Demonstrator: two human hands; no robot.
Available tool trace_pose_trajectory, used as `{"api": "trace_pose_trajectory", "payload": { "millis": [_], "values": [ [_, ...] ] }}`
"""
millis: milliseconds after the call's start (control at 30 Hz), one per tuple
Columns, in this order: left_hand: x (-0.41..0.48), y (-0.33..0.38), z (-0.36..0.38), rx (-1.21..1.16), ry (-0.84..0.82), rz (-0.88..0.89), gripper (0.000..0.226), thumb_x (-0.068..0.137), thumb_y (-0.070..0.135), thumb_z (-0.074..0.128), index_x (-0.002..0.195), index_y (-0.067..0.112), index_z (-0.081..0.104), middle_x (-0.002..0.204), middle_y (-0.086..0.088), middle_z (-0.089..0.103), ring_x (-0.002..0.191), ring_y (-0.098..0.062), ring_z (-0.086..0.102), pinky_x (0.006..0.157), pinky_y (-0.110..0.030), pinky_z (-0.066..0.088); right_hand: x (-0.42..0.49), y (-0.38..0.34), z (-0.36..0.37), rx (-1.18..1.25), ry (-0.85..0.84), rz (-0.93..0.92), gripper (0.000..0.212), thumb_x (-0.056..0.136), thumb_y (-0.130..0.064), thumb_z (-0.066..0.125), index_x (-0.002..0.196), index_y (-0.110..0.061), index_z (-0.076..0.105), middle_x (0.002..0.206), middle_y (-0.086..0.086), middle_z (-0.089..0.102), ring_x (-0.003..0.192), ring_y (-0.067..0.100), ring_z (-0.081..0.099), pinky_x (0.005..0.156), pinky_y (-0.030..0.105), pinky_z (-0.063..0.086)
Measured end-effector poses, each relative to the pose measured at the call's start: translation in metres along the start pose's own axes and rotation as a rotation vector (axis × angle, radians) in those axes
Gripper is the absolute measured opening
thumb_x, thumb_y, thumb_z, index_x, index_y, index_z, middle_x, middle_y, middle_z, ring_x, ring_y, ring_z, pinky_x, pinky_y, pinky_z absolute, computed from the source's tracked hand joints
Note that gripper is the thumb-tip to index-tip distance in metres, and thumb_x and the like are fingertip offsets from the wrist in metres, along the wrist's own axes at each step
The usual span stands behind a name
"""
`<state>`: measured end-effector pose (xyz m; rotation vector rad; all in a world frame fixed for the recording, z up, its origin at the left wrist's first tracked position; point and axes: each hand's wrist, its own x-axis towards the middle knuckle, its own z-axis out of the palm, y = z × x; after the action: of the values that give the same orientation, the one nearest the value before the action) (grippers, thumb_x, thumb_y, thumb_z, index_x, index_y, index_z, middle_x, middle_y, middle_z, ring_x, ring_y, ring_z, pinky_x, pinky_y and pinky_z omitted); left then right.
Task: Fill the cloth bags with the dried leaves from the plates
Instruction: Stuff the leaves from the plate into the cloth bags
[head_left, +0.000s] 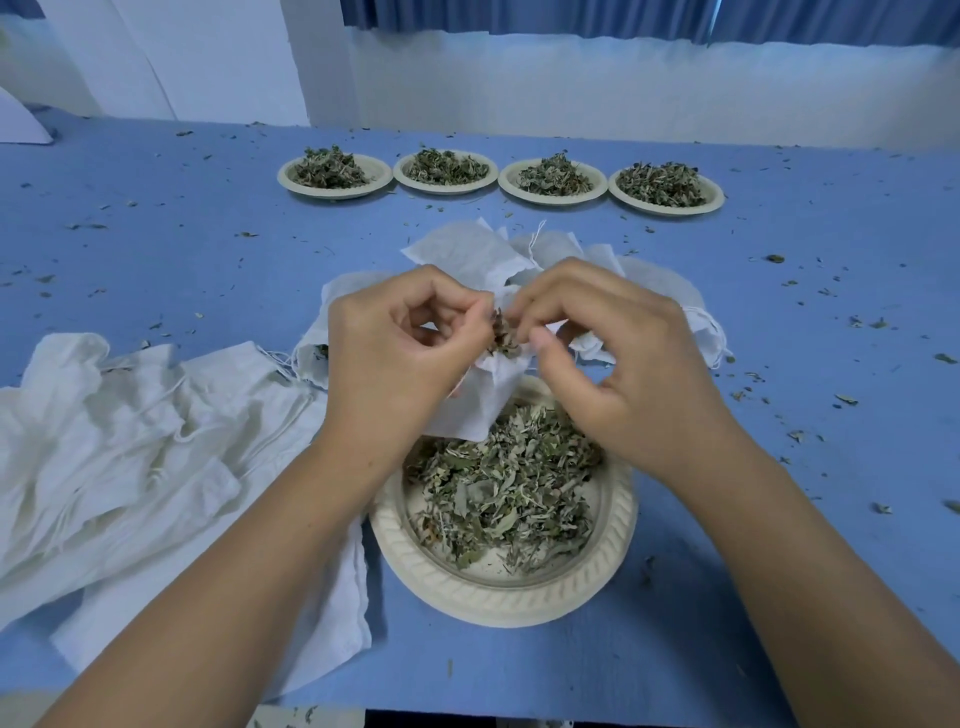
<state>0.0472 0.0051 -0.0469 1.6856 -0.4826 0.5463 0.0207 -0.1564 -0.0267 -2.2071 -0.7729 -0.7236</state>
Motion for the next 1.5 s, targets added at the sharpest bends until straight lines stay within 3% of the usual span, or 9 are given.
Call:
{"api": "trace_pose_trajectory", "payload": {
  "millis": [267,433,633,867,1000,1100,1233,1367,1500],
  "values": [
    [0.000,0.002,0.000,-0.040,-0.011,-0.008,0.014,0.084,0.009,0.071,0.074,0.019,0.070,0.061,0.009,0.066,0.048,-0.002,0.055,0.048,-0.016,0.043,-0.003,-0.011,0.011,-0.185,-0.369,0.001,0.031,0.095,-0.041,0.030,0.078,-0.021,0.048,0.071,-0.017,0.045,0.069,0.007,0.045,0.101,0.033,0.025],
    [0.001,0.003,-0.002,-0.065,0.033,-0.024,0.016,0.086,0.008,0.071,0.074,0.018,0.069,0.058,0.000,0.065,0.037,-0.007,0.052,0.041,-0.016,0.041,0.001,-0.004,-0.005,-0.116,-0.032,-0.047,0.030,0.092,-0.026,0.045,0.090,-0.009,0.069,0.092,-0.002,0.067,0.084,0.015,0.060,0.090,0.030,0.028],
    [-0.001,0.005,-0.001,-0.068,-0.029,-0.030,0.016,0.087,0.008,0.070,0.074,0.017,0.068,0.058,0.007,0.065,0.035,-0.007,0.053,0.038,-0.018,0.042,-0.004,-0.008,0.012,-0.223,-0.303,-0.068,0.021,0.089,-0.032,0.054,0.073,-0.026,0.042,0.075,-0.016,0.043,0.092,0.015,0.047,0.082,0.033,0.025],
    [0.002,0.002,-0.002,-0.008,0.073,-0.031,0.018,0.087,0.007,0.069,0.072,0.016,0.068,0.055,-0.001,0.061,0.035,-0.008,0.051,0.043,-0.016,0.042,0.003,0.002,-0.016,0.082,0.037,0.191,0.024,0.088,-0.023,0.058,0.072,-0.007,0.066,0.078,0.002,0.064,0.078,0.020,0.053,0.087,0.035,0.038],
    [0.014,0.004,-0.016,0.040,0.296,0.051,0.018,0.088,0.012,0.067,0.074,0.022,0.066,0.057,0.015,0.062,0.039,-0.006,0.055,0.043,-0.018,0.043,0.004,0.013,-0.028,0.111,-0.476,0.426,0.018,0.076,-0.041,0.073,0.076,-0.023,0.071,0.079,-0.011,0.063,0.081,0.001,0.057,0.074,0.011,0.041],
    [0.024,0.001,-0.031,0.228,0.441,0.289,0.014,0.088,0.009,0.065,0.075,0.014,0.066,0.061,0.010,0.059,0.047,-0.014,0.056,0.047,-0.025,0.046,-0.001,0.013,-0.019,0.074,-0.741,0.427,0.025,0.071,-0.040,0.079,0.095,-0.037,0.070,0.087,-0.017,0.062,0.088,-0.001,0.056,0.082,0.017,0.043],
    [0.019,-0.009,-0.025,0.519,0.066,0.492,0.014,0.087,0.001,0.065,0.073,0.000,0.068,0.063,-0.003,0.060,0.056,-0.012,0.049,0.054,-0.029,0.047,0.000,0.010,-0.023,0.211,-0.730,0.393,0.034,0.072,-0.028,0.081,0.102,-0.038,0.068,0.103,-0.011,0.062,0.097,0.010,0.056,0.089,0.038,0.045],
    [0.017,-0.011,-0.014,0.472,-0.236,0.258,0.013,0.081,-0.004,0.070,0.070,0.004,0.068,0.059,0.008,0.052,0.054,-0.005,0.047,0.055,-0.009,0.039,-0.001,0.011,-0.018,0.123,-0.799,0.376,0.039,0.076,-0.018,0.079,0.109,-0.036,0.067,0.103,-0.007,0.060,0.095,0.017,0.055,0.090,0.038,0.044],
    [0.014,-0.009,-0.012,0.340,-0.268,0.084,0.012,0.082,-0.001,0.071,0.072,0.006,0.070,0.057,0.006,0.058,0.050,0.000,0.051,0.054,-0.007,0.039,0.001,0.009,-0.007,0.054,-0.713,0.329,0.027,0.077,-0.016,0.078,0.101,-0.028,0.072,0.095,-0.024,0.062,0.096,-0.003,0.056,0.095,0.027,0.042]
  ]
}}
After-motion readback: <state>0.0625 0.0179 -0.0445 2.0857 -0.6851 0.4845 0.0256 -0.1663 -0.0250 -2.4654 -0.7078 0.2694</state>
